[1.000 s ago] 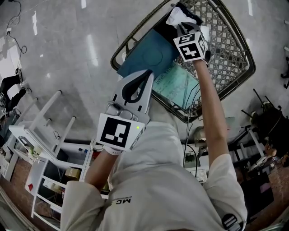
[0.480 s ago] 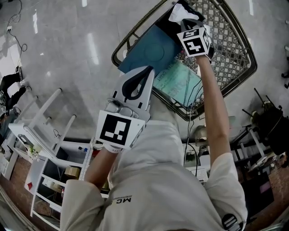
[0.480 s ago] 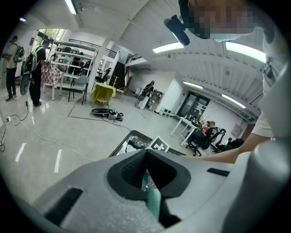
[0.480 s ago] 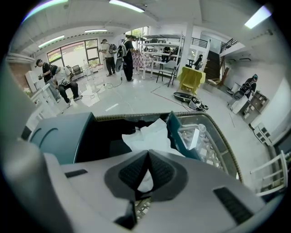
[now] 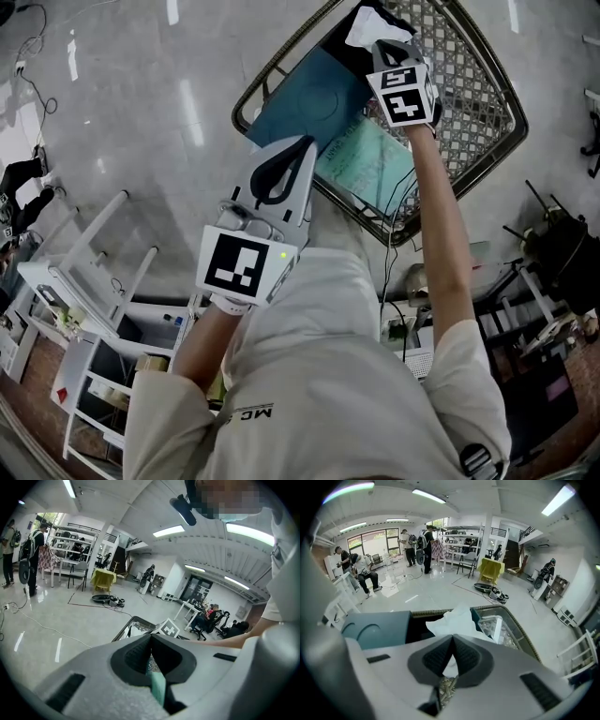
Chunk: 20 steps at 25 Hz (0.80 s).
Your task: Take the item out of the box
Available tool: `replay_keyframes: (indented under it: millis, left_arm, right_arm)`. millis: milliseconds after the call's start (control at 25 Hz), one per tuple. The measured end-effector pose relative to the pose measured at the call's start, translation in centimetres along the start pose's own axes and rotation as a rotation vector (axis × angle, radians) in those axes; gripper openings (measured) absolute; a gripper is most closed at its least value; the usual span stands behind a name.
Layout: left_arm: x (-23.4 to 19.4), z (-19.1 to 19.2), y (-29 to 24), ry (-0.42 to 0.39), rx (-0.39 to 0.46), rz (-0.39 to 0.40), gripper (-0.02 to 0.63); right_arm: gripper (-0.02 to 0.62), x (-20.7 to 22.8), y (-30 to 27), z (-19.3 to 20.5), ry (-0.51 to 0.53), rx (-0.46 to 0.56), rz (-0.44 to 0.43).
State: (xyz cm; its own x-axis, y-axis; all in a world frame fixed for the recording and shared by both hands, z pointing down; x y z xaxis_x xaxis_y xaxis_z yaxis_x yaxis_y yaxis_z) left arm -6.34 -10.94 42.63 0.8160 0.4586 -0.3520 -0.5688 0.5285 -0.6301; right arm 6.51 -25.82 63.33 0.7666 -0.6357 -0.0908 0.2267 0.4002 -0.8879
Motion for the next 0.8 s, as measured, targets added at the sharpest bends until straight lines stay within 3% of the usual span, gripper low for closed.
replay_keyframes:
  millis: [800]
  left_arm:
    - [2.4,-2.2,5.3,-0.065,0.085,-0.010,0.025]
  right_arm:
    - [0.015,-1.9,16.8,-3.6,0.013,0.247,0.108]
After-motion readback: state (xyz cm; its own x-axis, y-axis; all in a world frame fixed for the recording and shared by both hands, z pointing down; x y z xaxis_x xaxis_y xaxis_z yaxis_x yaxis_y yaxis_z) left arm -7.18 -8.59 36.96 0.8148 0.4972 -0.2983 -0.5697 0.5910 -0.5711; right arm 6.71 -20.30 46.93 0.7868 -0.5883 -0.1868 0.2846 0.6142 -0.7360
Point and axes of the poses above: the fingertips, and each gripper's own axes: y backward along the fingers, x to its right, z out of its underside, the point moved 2 cm from there along y, backward along the fingers, and after that the axes turned 10 degrees about -x, right-handed, at the moved point
